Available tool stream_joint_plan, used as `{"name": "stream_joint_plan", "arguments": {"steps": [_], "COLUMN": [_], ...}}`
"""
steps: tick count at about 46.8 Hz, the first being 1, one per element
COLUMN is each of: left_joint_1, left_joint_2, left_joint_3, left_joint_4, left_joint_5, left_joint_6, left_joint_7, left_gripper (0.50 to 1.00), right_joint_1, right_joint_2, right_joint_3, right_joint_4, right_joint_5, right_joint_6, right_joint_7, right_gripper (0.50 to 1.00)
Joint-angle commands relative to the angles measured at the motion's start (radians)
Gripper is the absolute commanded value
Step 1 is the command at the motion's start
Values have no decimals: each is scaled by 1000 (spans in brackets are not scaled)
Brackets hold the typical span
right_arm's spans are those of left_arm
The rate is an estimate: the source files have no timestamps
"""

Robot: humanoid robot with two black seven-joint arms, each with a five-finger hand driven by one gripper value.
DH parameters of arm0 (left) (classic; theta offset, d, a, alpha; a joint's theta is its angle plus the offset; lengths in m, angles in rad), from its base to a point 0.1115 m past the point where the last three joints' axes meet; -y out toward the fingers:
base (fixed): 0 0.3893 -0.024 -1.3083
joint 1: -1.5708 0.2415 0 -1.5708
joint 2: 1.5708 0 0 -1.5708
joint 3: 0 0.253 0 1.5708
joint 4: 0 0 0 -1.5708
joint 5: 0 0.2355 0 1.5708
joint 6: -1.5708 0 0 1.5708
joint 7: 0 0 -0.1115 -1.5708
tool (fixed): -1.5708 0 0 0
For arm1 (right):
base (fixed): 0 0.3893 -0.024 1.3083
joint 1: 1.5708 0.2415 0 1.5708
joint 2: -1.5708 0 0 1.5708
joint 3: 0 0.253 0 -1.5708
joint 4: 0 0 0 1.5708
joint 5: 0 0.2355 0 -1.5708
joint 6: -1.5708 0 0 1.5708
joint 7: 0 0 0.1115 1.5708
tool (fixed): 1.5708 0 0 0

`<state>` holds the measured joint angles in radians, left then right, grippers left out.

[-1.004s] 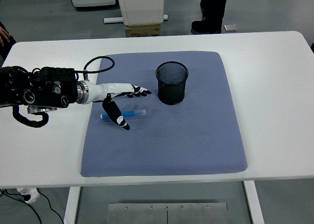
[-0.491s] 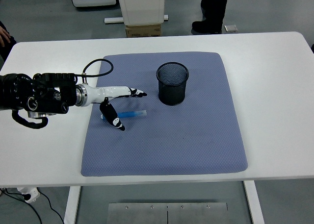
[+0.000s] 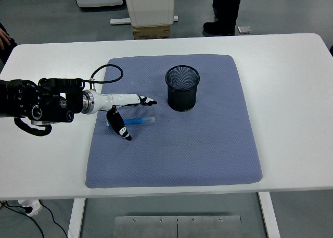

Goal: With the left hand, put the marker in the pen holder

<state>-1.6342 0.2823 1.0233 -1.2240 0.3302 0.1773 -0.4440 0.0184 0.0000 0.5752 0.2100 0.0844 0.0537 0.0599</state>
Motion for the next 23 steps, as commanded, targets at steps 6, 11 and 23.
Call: {"name": "stream_joint_plan", "arguments": {"steps": [6,11,23], "left_joint_1": [1,8,36], "left_joint_2": [0,0,-2], "left_joint_3": [0,0,0], "left_joint_4": [0,0,17], "left_joint_5": [13,27,55], "left_joint_6": [25,28,54], "left_joint_7": [-2,-2,-1], "left_gripper": [1000,1000,947], "right_joint_1": [0,0,0], "right_joint_2": [0,0,0], "right_joint_3": [0,0,0], "right_joint_4": [0,0,0], "right_joint_5": [0,0,0], "right_joint_6": [0,0,0], "right_joint_7": [0,0,0], "right_gripper": [1000,1000,1000]}}
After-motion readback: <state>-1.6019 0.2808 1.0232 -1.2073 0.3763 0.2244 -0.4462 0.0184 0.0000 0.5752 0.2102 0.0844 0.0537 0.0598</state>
